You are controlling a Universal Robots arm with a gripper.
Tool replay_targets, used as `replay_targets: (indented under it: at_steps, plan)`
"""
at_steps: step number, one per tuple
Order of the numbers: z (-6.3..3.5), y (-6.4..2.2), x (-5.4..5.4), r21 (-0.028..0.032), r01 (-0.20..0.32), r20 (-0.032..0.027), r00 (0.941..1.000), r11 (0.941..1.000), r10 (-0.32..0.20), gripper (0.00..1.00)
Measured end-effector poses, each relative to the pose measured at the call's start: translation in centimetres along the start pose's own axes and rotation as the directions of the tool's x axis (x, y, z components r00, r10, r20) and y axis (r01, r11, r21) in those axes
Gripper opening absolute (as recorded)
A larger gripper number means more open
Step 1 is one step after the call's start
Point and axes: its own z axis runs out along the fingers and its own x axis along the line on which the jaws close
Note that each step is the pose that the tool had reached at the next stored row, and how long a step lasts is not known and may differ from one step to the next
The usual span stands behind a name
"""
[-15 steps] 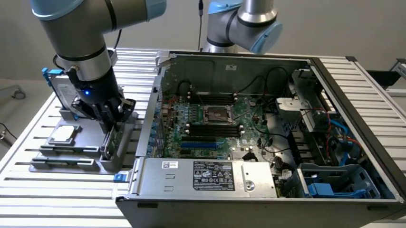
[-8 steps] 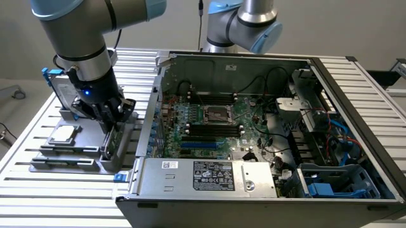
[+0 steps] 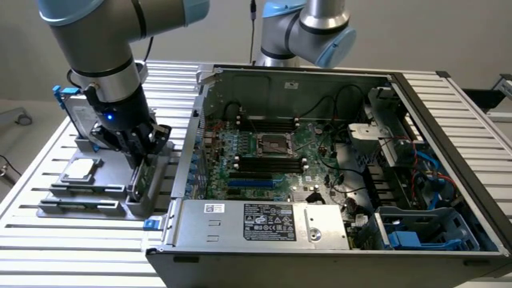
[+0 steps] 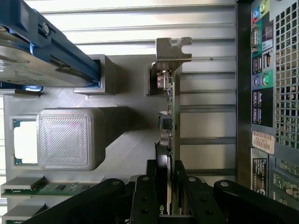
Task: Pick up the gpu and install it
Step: 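Pick up the gpu and move the gpu toward the slot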
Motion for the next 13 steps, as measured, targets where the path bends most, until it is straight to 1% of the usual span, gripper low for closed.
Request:
replay_targets:
  at_steps: [5,8,13]
  plan:
    - [-0.21,0.01,0.0,-0.0002,0.000,0.0046,1.0000,1.0000,0.000,0.26]
    - [-0.46,0.02,0.0,-0.0014,0.000,0.0080,1.0000,1.0000,0.000,0.26]
    - [-1.31,0.06,0.0,-0.0026,0.001,0.0142,0.9999,1.0000,-0.001,0.26]
